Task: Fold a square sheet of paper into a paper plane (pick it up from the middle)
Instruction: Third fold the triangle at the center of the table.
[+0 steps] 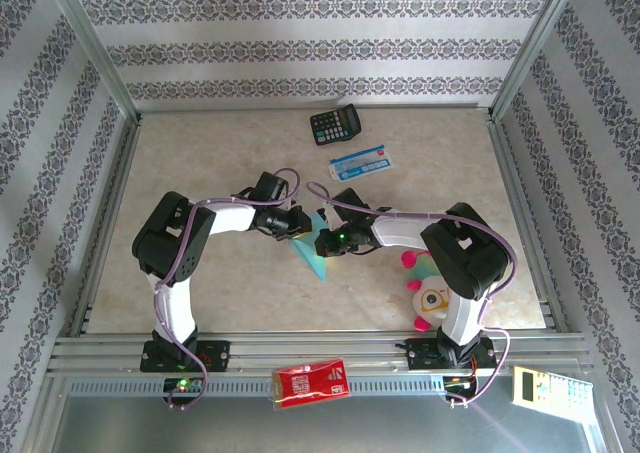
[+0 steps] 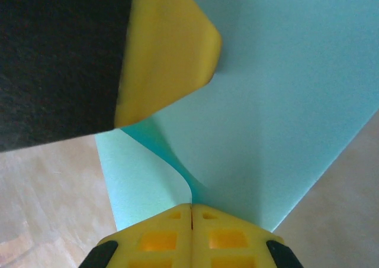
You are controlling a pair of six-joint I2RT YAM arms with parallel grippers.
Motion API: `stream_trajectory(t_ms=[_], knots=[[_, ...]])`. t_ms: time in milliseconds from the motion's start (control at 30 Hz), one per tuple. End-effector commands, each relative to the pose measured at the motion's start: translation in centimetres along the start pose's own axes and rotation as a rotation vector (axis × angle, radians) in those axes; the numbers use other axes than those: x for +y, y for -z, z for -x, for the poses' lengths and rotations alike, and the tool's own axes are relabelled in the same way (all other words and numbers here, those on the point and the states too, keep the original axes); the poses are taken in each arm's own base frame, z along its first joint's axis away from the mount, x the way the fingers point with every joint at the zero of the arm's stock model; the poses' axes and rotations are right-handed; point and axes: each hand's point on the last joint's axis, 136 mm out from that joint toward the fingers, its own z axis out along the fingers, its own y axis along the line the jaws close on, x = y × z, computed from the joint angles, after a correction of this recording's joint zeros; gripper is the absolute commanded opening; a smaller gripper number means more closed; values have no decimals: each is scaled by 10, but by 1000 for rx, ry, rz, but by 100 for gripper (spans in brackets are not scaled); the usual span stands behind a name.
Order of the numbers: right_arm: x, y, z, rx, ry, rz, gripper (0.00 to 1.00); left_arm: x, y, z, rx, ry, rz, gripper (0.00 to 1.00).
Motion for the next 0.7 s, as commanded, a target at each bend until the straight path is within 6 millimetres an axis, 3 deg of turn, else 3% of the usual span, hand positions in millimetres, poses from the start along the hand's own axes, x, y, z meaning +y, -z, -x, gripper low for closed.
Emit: stream_trajectory(t_ms=[0, 200, 667], knots=[[-7, 1, -10, 53, 0, -30, 1, 15, -4, -16, 77, -8, 47, 15], [-5, 2, -6, 52, 10, -34, 1, 26, -7, -23, 99, -10, 69, 15], [-5, 2, 1, 53, 21, -46, 1, 30, -10, -26, 107, -10, 69, 14]])
